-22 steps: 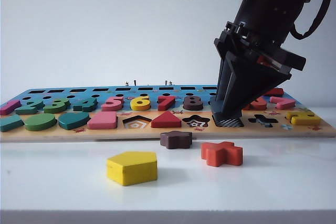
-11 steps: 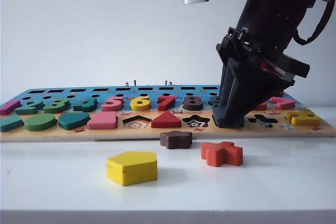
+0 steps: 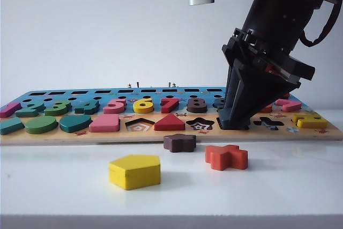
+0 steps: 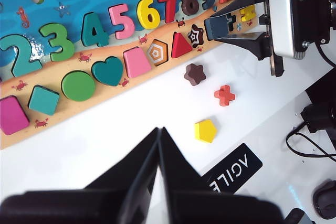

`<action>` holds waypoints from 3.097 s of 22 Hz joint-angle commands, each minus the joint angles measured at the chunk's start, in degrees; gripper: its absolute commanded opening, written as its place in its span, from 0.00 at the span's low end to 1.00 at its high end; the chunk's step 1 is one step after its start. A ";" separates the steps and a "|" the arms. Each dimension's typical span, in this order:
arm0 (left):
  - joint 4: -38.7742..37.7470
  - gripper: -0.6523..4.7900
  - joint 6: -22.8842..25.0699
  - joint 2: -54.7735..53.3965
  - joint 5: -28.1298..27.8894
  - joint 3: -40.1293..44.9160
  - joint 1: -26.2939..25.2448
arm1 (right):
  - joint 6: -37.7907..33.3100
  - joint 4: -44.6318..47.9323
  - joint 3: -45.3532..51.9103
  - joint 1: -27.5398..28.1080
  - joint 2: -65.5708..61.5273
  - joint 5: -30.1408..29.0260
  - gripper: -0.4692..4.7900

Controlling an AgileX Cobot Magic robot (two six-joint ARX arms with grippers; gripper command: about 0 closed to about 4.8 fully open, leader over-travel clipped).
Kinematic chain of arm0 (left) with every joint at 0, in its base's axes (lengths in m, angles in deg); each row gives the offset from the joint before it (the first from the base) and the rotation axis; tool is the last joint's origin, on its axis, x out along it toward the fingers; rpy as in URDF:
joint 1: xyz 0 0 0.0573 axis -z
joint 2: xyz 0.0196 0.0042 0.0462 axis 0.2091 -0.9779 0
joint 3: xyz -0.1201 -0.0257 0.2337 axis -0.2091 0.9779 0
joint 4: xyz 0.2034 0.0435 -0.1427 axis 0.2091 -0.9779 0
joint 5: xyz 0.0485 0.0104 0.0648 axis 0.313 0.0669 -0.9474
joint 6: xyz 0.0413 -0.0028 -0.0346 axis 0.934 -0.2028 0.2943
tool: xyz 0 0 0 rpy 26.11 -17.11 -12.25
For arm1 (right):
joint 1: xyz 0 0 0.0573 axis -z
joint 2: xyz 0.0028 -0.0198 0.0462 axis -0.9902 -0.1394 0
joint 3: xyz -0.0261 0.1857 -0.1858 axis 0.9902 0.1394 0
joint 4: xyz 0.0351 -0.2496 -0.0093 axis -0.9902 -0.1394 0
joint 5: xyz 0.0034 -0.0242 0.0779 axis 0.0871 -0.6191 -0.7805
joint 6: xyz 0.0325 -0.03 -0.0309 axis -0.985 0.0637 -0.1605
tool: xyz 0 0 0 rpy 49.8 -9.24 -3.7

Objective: Insert the cube into the slot.

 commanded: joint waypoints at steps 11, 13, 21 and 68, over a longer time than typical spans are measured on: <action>0.81 0.15 0.24 0.07 0.11 -0.22 -0.04 | -0.26 0.81 -0.15 -0.15 0.15 -0.85 0.32; 0.81 0.15 0.24 0.07 0.11 -0.22 -0.04 | -0.26 0.81 -0.15 -0.15 0.13 -0.85 0.32; 0.79 0.15 0.24 0.07 0.11 -0.22 -0.04 | -0.28 0.83 -0.15 -0.15 0.13 -1.92 0.32; 0.79 0.15 0.22 0.07 0.11 -0.22 -0.04 | -1.62 0.13 -0.17 -0.11 0.24 0.70 0.32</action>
